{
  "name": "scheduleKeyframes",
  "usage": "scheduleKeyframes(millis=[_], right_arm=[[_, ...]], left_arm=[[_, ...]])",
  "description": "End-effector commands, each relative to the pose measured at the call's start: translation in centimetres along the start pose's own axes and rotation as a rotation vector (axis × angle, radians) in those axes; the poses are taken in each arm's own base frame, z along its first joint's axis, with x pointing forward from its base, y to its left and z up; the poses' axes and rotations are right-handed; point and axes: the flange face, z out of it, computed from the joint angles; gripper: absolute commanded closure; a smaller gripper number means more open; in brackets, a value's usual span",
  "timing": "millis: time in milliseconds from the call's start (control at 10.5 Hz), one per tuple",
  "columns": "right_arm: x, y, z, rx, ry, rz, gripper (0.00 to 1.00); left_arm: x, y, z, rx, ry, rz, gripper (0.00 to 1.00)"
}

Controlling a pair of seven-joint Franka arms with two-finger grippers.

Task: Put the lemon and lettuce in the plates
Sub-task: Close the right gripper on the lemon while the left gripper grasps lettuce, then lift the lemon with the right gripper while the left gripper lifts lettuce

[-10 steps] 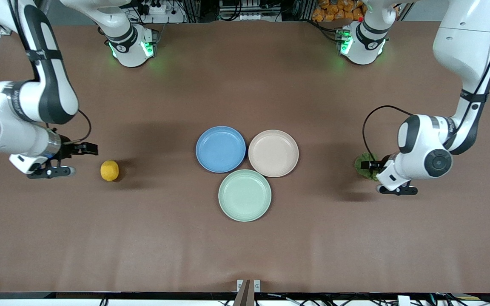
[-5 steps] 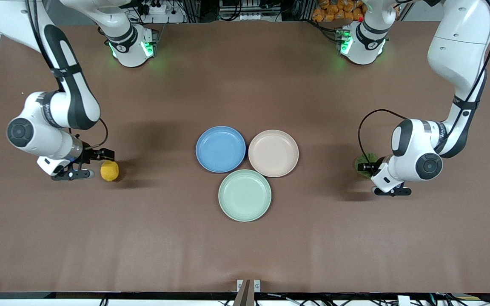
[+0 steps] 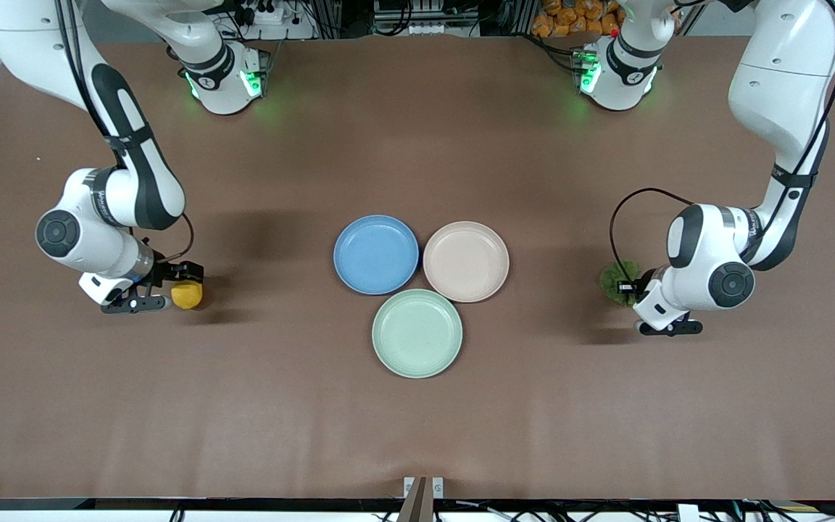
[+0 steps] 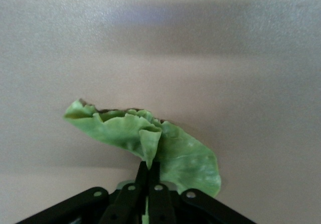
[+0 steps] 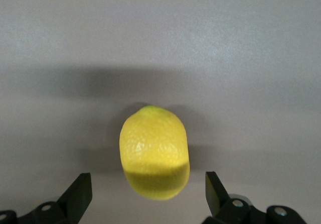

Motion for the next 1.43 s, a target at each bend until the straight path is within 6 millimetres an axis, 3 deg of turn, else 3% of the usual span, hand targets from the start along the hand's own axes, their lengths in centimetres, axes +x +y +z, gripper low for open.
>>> scheduleKeyframes(millis=[0, 190, 571, 762, 857, 952, 1048, 1238, 1333], right_arm=[[0.3, -0.4, 1.8, 0.004, 0.026, -0.001, 0.00], [0.5, -0.8, 2.8, -0.002, 0.037, -0.010, 0.00], [0.5, -1.0, 4.1, -0.008, 0.035, -0.014, 0.01], [0.5, -1.2, 4.0, -0.006, 0.026, -0.017, 0.65], [0.4, -1.3, 4.1, -0.006, 0.024, -0.017, 0.85], [0.5, -1.3, 3.9, -0.006, 0.026, -0.016, 0.98], [0.6, -1.4, 3.7, -0.005, 0.023, -0.016, 1.00], [1.1, -1.9, 2.1, 0.005, 0.005, -0.021, 1.00], [1.6, -2.7, 0.8, 0.011, -0.013, -0.031, 1.00]], left_arm=[[-0.3, 1.1, -2.4, 0.028, 0.036, -0.013, 1.00], [-0.6, 1.9, -4.1, 0.029, 0.042, -0.053, 1.00], [-2.3, 9.8, -8.3, 0.058, 0.039, -0.147, 1.00], [-3.0, 13.4, -10.2, 0.034, 0.064, -0.205, 1.00], [-3.6, 15.9, -11.0, 0.009, 0.073, -0.245, 1.00], [-3.9, 17.4, -11.5, -0.005, 0.082, -0.283, 1.00], [-4.6, 19.3, -11.6, -0.009, 0.084, -0.305, 1.00], [-5.1, 21.1, -11.6, -0.015, 0.086, -0.314, 1.00], [-6.2, 23.9, -11.2, -0.001, 0.093, -0.295, 1.00]])
